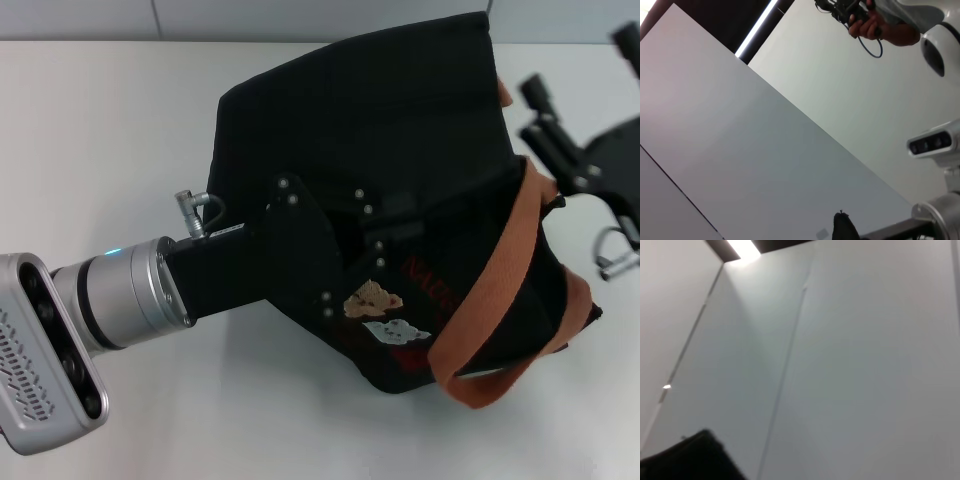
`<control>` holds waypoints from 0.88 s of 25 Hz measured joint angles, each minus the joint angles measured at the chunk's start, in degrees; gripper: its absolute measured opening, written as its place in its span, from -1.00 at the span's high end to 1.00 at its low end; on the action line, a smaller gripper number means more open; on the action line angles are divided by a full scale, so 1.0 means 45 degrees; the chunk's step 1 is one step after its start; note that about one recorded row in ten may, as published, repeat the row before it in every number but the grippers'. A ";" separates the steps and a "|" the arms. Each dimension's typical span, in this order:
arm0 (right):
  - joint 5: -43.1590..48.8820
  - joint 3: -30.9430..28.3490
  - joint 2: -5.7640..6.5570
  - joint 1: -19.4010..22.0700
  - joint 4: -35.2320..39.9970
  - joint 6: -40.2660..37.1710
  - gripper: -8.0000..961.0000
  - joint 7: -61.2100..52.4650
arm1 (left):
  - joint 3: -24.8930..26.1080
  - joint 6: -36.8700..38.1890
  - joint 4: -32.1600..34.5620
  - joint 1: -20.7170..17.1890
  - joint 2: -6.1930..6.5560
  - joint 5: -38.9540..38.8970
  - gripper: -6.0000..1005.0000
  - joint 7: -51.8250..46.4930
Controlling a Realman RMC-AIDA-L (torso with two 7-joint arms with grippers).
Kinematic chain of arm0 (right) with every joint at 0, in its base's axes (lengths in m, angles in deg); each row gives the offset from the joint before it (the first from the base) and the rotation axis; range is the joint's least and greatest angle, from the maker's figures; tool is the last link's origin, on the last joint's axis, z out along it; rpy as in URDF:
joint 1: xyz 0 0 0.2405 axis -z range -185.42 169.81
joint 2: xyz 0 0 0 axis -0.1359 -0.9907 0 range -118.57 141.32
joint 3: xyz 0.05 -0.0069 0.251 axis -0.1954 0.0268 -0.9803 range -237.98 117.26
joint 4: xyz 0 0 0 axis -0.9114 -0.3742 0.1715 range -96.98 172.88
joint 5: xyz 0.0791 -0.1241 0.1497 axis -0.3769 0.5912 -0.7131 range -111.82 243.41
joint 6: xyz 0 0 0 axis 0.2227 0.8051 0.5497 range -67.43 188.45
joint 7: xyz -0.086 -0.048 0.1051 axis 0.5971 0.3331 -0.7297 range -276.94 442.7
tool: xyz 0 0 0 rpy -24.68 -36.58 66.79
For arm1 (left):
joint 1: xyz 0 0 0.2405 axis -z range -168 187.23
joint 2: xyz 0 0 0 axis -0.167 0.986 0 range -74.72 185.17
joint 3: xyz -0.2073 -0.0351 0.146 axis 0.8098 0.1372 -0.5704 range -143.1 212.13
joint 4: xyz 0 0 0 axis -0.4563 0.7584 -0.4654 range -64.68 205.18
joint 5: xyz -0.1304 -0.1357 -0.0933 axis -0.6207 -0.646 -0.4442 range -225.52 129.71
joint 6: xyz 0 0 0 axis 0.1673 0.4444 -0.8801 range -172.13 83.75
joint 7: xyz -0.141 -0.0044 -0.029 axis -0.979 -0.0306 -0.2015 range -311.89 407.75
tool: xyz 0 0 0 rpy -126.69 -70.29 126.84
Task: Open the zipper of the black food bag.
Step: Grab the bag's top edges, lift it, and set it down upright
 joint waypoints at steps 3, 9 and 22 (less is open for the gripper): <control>0.0243 0.0331 0.0001 -0.0385 -0.0162 0.0766 -0.73 -0.0006 | -0.0002 -0.0003 -0.0004 -0.0005 0.0002 0.0003 0.81 0.0003; 0.0413 0.0818 0.0028 -0.0090 -0.0290 0.1920 -0.73 -0.0190 | -0.0003 -0.0046 -0.0006 0.0046 0.0001 0.0009 0.81 0.0007; 0.0428 0.1060 0.0039 0.2473 0.0069 -0.0322 -0.73 -0.0306 | 0.0021 0.0002 0.0052 0.0133 -0.0001 0.0007 0.81 0.0007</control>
